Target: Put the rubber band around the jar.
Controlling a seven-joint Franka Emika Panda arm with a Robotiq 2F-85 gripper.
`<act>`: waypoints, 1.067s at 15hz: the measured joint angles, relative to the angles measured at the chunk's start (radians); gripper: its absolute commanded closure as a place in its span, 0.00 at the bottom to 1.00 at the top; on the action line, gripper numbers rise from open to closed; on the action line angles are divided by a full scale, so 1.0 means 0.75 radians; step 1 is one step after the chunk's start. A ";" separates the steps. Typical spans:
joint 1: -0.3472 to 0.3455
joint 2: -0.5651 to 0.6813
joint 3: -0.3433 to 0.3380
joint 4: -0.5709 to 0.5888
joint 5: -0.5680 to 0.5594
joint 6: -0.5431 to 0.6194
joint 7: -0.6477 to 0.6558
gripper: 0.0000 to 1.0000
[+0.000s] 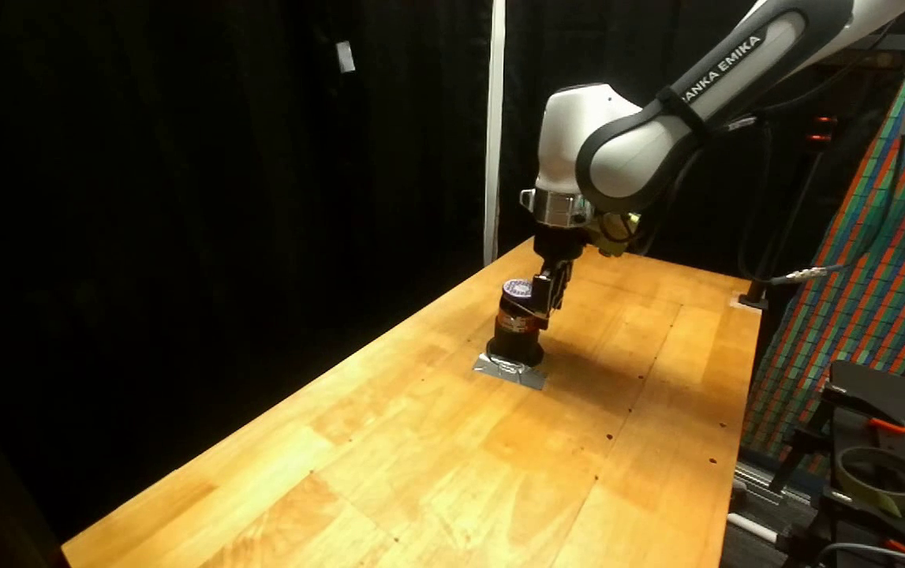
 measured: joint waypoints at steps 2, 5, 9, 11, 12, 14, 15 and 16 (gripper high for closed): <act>0.007 -0.065 0.000 -0.136 -0.028 0.175 0.002 0.65; 0.018 -0.161 -0.007 -0.351 -0.093 0.476 0.031 0.86; 0.099 -0.269 -0.118 -0.656 -0.276 0.918 0.153 0.88; 0.229 -0.302 -0.294 -0.782 -0.373 1.129 0.221 0.86; 0.313 -0.304 -0.401 -0.825 -0.378 1.225 0.222 0.84; 0.476 -0.287 -0.578 -0.891 -0.296 1.423 0.173 0.86; 0.533 -0.267 -0.619 -0.920 -0.234 1.527 0.140 0.86; 0.572 -0.242 -0.628 -0.944 -0.181 1.631 0.126 0.86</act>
